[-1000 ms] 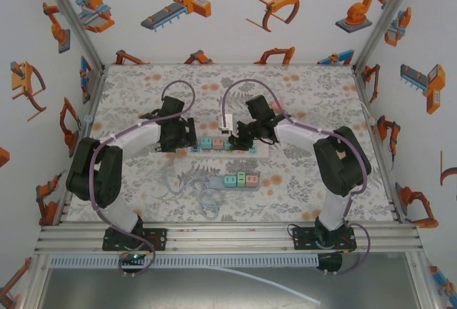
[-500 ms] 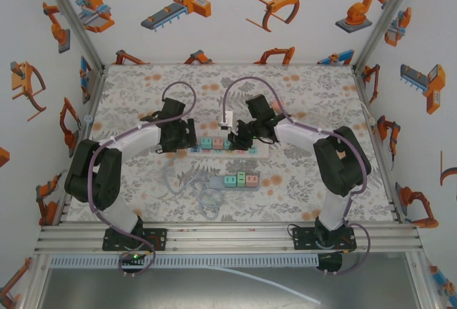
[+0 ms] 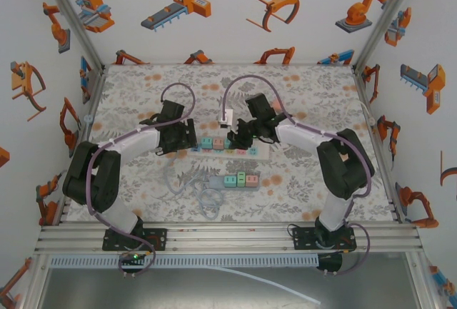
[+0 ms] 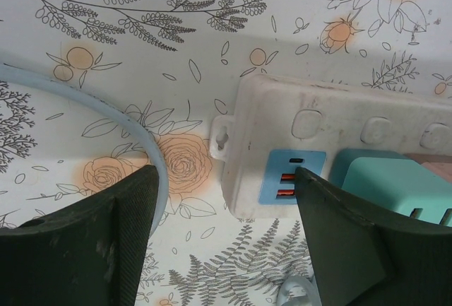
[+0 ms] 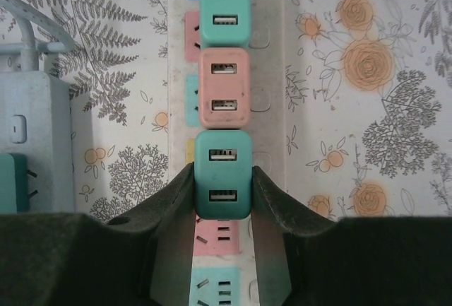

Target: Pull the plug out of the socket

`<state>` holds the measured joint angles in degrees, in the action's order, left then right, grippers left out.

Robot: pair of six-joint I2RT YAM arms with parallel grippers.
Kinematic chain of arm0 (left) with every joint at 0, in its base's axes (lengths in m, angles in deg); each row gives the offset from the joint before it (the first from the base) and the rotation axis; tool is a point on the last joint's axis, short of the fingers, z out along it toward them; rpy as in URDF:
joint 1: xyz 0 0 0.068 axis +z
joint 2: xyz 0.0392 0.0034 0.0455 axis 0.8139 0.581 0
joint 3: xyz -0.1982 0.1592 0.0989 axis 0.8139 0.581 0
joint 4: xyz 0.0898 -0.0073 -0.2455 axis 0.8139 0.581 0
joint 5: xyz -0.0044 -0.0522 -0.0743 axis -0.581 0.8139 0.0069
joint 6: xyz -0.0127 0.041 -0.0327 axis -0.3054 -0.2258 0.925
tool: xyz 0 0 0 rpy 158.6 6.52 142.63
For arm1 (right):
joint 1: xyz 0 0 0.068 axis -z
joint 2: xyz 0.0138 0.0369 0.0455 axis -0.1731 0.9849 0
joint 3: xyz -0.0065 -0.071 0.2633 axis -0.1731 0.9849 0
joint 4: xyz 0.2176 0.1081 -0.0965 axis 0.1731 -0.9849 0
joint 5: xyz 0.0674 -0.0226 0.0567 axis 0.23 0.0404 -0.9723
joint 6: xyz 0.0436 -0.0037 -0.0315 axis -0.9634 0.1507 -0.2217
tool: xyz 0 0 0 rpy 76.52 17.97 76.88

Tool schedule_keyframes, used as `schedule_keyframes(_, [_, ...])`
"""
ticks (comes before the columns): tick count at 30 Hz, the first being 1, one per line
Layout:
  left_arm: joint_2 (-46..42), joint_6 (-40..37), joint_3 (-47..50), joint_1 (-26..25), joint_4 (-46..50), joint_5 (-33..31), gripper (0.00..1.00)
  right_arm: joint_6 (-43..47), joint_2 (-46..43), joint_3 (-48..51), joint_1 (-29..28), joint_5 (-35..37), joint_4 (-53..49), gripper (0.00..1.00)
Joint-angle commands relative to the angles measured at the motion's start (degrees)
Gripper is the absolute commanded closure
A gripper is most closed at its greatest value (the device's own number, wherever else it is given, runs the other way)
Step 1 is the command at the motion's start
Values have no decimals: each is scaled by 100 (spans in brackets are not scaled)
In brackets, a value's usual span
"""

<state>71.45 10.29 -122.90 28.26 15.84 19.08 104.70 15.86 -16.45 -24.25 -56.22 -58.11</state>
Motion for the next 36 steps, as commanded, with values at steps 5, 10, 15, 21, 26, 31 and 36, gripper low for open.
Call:
schedule_keyframes(5, [362, 6, 400, -94, 339, -370, 26, -179, -442, -67, -97, -328, 700, 98])
schedule_keyframes(10, [131, 8, 318, -94, 456, -319, 23, -311, -647, -45, -94, -364, 840, 98])
schedule_keyframes(15, [-250, -12, 102, -96, 645, -261, 20, -750, -960, 64, -85, -267, 1311, 99])
schedule_keyframes(21, [-846, -30, -121, -93, 838, -137, 18, -1456, -1367, 268, -68, 138, 1941, 99])
schedule_keyframes(26, [-1599, -48, -111, -90, 837, 70, 13, -2488, -1631, 518, 9, 598, 2760, 100])
schedule_keyframes(31, [-2469, -326, 50, -94, 342, 971, 9, -4305, -1608, 470, 314, 1333, 3270, 100])
schedule_keyframes(36, [-3202, -632, 288, -93, -432, 2311, 2, -6294, -1315, 513, 910, 1896, 3647, 100])
